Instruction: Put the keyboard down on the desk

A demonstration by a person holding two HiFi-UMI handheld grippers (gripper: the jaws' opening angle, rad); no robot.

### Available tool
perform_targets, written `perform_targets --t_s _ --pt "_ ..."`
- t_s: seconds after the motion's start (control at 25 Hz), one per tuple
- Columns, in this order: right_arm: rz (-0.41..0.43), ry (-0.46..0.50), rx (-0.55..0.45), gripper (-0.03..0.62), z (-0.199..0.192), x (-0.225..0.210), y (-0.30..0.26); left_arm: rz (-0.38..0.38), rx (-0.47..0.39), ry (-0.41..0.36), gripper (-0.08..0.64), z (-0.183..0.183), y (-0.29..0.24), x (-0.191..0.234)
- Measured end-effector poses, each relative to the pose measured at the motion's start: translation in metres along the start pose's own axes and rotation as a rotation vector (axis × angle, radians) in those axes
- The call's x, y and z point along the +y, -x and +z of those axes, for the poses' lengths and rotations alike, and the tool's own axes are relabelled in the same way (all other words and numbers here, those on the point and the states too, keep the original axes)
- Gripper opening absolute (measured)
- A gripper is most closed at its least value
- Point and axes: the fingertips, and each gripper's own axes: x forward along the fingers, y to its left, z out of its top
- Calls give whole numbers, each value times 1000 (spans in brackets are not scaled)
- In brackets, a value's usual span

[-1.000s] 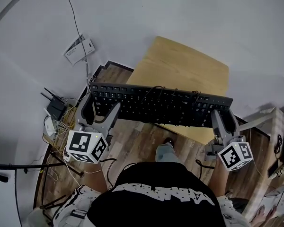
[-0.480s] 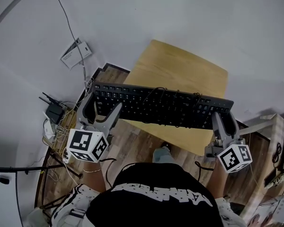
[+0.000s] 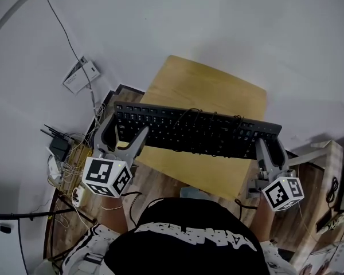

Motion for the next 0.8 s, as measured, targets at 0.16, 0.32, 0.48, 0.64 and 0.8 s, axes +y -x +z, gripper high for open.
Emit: perform_targets --t_s 0.16,0.32,0.48,0.64,0.8 --pt "-11 26 -16 268 5 4 4 -23 -9 16 387 -2 -2 1" --pt "-14 24 -28 268 8 7 8 -28 -16 8 387 5 -1 1" --pt "-6 22 -30 268 9 7 6 -19 -18 2 387 7 1 0" --pt "-4 5 -14 268 2 3 3 -12 6 1 387 2 0 1" --pt "-24 -6 -7 268 -2 3 5 -26 22 -1 387 0 -4 2"
